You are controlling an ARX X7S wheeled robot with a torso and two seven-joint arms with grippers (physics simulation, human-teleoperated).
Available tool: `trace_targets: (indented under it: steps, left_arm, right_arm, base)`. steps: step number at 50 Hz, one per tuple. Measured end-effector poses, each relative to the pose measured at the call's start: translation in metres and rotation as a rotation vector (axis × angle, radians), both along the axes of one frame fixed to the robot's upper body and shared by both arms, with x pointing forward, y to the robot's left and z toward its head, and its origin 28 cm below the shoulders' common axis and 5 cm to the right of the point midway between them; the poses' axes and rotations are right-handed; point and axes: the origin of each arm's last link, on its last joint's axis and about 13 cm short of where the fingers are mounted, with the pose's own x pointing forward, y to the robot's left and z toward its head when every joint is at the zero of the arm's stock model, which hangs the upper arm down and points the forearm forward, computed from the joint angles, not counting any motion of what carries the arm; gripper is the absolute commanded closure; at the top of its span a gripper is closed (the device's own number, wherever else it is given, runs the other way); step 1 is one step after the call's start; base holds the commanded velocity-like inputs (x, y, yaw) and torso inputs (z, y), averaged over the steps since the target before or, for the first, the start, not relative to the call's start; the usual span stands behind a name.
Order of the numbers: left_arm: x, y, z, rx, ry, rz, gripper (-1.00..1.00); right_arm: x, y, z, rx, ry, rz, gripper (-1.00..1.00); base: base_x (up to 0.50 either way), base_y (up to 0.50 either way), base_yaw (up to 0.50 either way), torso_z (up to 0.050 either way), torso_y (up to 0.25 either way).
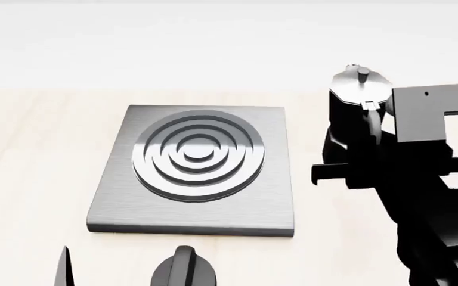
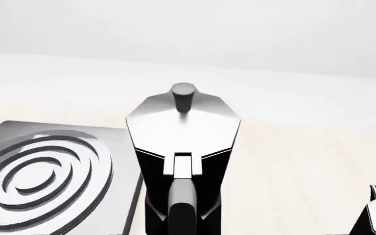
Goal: Put both moka pots on the stove.
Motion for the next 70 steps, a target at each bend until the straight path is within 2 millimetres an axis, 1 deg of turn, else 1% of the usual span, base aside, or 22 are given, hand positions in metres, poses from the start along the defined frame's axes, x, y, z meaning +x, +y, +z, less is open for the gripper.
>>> trace_targets:
  steps: [7,15,24,32,40,48,58,70]
  left_arm:
    - [-0.001,0.000,0.002,0.000,0.000,0.001,-1.00]
    - [0.000,0.001,0.002,-0.001,0.000,0.003,-1.00]
    - [0.000,0.001,0.001,-0.003,0.001,0.005,-1.00]
    - [-0.002,0.000,0.004,-0.005,0.001,0.005,-1.00]
    - [-0.003,0.000,0.006,-0.007,0.001,0.005,-1.00]
    - [-0.003,0.000,0.007,-0.008,0.001,0.005,-1.00]
    - [-0.003,0.000,0.006,-0.005,0.003,0.002,-1.00]
    - [-0.002,0.001,0.004,0.007,0.007,0.004,-1.00]
  right_arm:
    - [0.009,0.014,0.021,0.016,-0.044,0.042,1.00]
    - [0.021,0.034,0.037,0.034,-0.066,0.096,1.00]
    - [0.034,0.061,0.051,0.048,-0.081,0.176,1.00]
    - [0.039,0.086,0.055,0.051,-0.094,0.257,1.00]
    - [0.045,0.110,0.050,0.043,-0.101,0.331,1.00]
    - [0.052,0.130,0.039,0.039,-0.108,0.372,1.00]
    - [0.062,0.146,0.023,0.035,-0.131,0.394,1.00]
    - [0.073,0.161,-0.001,0.043,-0.137,0.426,1.00]
  base:
    - [0.00,0.00,0.00,0.000,0.001]
    - [0.00,0.00,0.00,0.000,0.000]
    - [0.00,0.00,0.00,0.000,0.001]
    - [0.00,0.00,0.00,0.000,0.001]
    - [0.00,0.00,0.00,0.000,0.001]
    - [0.00,0.00,0.00,0.000,0.000]
    - [0.00,0.00,0.00,0.000,0.001]
    - [0.00,0.00,0.00,0.000,0.001]
